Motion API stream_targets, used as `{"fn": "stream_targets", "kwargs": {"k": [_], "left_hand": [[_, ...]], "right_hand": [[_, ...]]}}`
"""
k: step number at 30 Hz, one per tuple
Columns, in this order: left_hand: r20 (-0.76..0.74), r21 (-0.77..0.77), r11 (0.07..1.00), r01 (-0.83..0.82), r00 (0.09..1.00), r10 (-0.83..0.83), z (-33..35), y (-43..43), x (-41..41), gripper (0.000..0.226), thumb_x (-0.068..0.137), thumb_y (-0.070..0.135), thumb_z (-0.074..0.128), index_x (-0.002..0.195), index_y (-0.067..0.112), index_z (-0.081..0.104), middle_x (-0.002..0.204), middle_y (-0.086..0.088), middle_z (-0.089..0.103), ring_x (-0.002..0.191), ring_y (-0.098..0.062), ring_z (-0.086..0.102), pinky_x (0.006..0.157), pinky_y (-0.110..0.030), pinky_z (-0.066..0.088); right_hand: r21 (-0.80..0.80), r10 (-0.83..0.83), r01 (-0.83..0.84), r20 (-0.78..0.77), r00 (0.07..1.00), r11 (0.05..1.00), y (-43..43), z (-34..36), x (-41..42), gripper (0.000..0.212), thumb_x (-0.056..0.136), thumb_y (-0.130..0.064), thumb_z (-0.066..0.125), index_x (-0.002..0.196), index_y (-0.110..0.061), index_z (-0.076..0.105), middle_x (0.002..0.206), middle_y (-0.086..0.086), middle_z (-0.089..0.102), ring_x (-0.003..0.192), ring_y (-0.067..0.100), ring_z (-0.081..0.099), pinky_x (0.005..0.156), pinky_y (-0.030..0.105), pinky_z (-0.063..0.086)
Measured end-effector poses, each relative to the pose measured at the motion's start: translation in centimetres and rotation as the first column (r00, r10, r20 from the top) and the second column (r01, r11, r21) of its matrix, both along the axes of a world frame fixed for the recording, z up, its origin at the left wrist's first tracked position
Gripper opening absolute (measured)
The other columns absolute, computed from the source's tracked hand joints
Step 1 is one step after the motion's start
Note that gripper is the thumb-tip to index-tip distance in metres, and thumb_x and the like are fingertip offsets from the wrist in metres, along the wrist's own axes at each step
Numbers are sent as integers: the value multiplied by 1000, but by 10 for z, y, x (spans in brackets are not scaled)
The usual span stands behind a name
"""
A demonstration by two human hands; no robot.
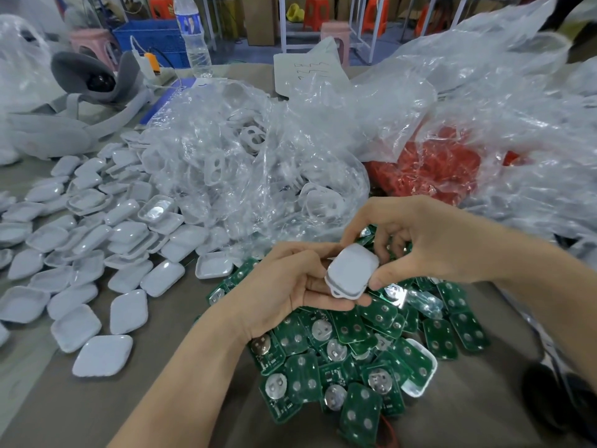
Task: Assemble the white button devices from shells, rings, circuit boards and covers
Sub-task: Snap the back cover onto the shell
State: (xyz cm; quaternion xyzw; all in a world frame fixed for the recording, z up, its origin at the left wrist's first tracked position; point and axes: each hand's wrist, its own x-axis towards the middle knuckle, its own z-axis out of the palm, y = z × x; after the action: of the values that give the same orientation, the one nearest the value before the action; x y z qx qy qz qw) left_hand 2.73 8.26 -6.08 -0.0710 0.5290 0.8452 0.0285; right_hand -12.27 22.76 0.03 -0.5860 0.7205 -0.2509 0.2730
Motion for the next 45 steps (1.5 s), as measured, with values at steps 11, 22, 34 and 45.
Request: {"fn": "stream_targets", "kwargs": {"k": [11, 22, 34, 45], "left_hand": [[14, -79, 997, 0, 1000, 1, 2, 3, 2, 25, 87, 11, 55, 104, 8, 74, 97, -19, 74, 83, -29, 74, 68, -23, 59], [-2, -225, 973, 49, 999, -51, 4, 3, 3, 45, 78, 13, 71, 121, 26, 63, 100, -9, 76, 89, -25, 74, 74, -26, 58], [-157, -372, 871, -322, 946, 283, -8, 7, -6, 25, 71, 19, 72, 94, 10, 68, 85, -5, 77, 79, -17, 74, 69, -20, 57], [-212, -389, 833, -394, 918, 335, -6, 8, -5, 20, 70, 24, 73, 90, 27, 74, 87, -1, 77, 79, -18, 73, 69, -19, 57]], "right_hand": [[21, 27, -27, 18, 999, 999, -1, -5, -2, 44, 67, -24, 86, 104, -34, 64, 99, -23, 54, 65, 14, 58, 61, 27, 53], [53, -117, 106, 298, 947, 993, 4, -11, -2, 38, 71, -30, 77, 107, -24, 69, 98, -5, 71, 77, 25, 70, 73, 29, 58], [-215, -440, 562, 427, 790, 799, 19, -34, 27, 23, 75, -7, 78, 91, -23, 71, 89, -2, 72, 72, 18, 71, 72, 22, 58], [-364, -453, 689, 549, 702, 626, 13, -56, 46, 21, 78, -10, 76, 91, -26, 74, 84, -3, 71, 70, 14, 69, 69, 22, 57]]}}
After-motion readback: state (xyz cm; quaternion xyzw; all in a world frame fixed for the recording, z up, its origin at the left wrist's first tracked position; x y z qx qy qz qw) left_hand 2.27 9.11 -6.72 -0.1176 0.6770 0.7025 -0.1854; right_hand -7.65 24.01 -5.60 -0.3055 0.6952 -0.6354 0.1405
